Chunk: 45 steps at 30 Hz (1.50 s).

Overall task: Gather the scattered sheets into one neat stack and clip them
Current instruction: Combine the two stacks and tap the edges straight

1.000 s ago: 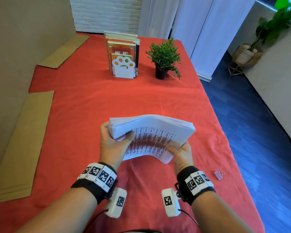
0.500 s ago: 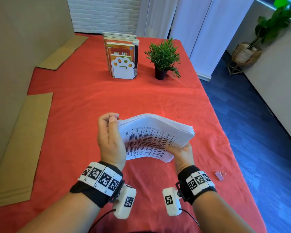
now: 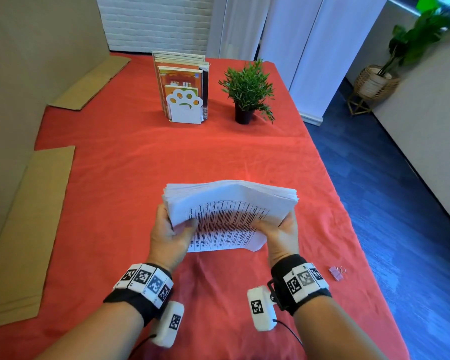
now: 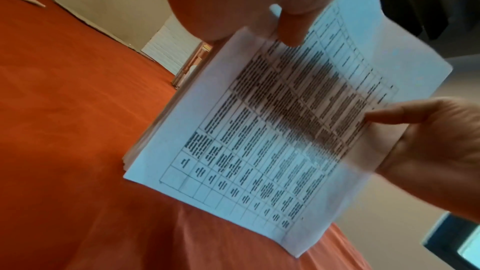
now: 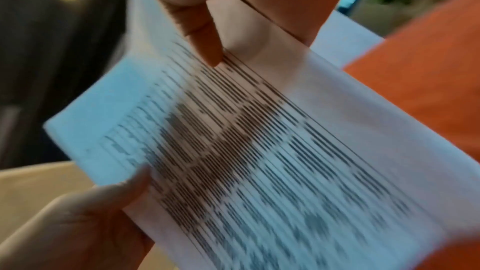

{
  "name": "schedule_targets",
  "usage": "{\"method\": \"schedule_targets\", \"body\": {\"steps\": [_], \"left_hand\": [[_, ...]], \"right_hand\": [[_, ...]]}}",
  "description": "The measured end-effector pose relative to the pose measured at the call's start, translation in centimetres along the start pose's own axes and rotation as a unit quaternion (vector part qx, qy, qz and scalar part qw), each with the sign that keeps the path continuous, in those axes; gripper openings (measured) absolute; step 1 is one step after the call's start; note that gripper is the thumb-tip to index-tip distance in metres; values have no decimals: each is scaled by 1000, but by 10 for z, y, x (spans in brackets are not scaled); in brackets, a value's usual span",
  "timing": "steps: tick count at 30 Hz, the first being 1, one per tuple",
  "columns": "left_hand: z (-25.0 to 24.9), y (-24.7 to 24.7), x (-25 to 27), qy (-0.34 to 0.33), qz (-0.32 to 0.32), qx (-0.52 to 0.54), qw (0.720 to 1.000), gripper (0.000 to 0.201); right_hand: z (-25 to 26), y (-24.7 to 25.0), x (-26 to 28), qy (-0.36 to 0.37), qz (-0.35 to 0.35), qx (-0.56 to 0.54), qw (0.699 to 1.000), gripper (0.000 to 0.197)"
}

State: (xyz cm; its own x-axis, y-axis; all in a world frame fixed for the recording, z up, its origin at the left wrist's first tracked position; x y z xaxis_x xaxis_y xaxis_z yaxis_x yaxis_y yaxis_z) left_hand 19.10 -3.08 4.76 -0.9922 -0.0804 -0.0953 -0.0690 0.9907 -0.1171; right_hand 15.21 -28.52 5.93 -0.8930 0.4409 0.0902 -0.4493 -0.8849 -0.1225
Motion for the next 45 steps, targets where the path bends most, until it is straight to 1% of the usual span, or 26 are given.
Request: {"method": "schedule_targets", "body": {"steps": [1,2,3,4,5,6,7,9,13,14,15,17,18,19,20,21,22,26,30,33,36,38,40,42,43,45], "left_hand": [[0,2,-1,-4,6,0,1000,46],[0,3,-3,-7,11,1,1000,47],[0,5,-5,-9,15,3,1000,50],[-1,6,-5,-10,20,5,1000,51],[0,7,-6,-11,23,6,1000,50],[-2,6,-6,-8,24,5,1000,48],[-4,5,-6,-5,26,7,1000,46],[-6,3,-7,-2,30,15,999,47],[-3,2,-9,11,33,40,999,49],[-2,1,-9,18,33,44,998,45],[-1,1,-9,22,33,47,998,43],[-2,1,-9,29,29,49,998,42],[-2,0,-9,33,28,49,998,43],[-1,0,-9,36,28,51,998,43],[0,-1,-9,41,28,53,997,44],[0,-2,-9,43,24,55,997,45],[1,-2,-9,43,18,54,997,47],[-2,-4,0,29,-20,36,999,45],[5,1,4,31,-34,12,999,42],[19,3,6,59,-31,-9,998,42],[24,6,7,72,-35,-57,995,39],[23,7,6,84,-42,-89,992,38],[22,5,5,105,-32,-102,989,34],[29,1,7,142,-6,-128,982,28],[37,1,10,168,10,-154,974,26],[57,6,20,227,34,-199,953,24]], "right_hand": [[18,1,0,61,-2,22,998,67],[39,-1,2,134,-3,60,989,81],[59,-4,4,207,-1,113,972,92],[76,-9,8,275,-1,178,945,96],[89,-15,11,333,1,236,913,93],[97,-19,13,371,5,273,888,85],[102,-22,15,388,10,289,875,76],[106,-20,14,391,3,294,872,68],[105,-18,17,375,-5,281,884,74],[102,-16,16,362,-6,269,893,77],[98,-13,15,334,-6,241,911,83],[77,-7,7,247,-2,156,956,91],[64,-5,3,189,4,108,976,88],[48,-7,0,127,15,62,990,79],[32,-8,-2,72,23,24,997,68],[20,-9,-2,35,23,3,999,58],[14,-9,-1,19,17,-2,1000,54],[0,-3,1,8,-24,-1,1000,47],[-17,-2,0,-3,-16,25,1000,56],[-34,-7,2,-46,8,26,999,42],[-49,-11,2,-80,46,89,992,23],[-50,-9,0,-81,52,131,987,19],[-46,-4,-5,-74,53,152,984,25],[-48,2,-8,-76,53,196,976,32],[-54,6,-7,-87,54,233,967,32],[-74,14,2,-141,67,287,945,33]]}}
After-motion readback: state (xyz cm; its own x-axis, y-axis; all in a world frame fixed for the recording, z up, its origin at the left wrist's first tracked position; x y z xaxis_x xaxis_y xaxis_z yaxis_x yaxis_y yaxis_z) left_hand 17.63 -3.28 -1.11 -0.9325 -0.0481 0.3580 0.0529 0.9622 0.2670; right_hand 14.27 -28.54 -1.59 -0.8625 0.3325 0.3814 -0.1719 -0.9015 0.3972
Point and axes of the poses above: each hand's wrist, its own x-axis away from the middle knuckle, its own y-axis out of the back of the hand, z = x × y, the point moved 10 cm from there along -x, towards the middle knuckle, and after that the axes turned 6 degrees about x, right-handed, at the moved point
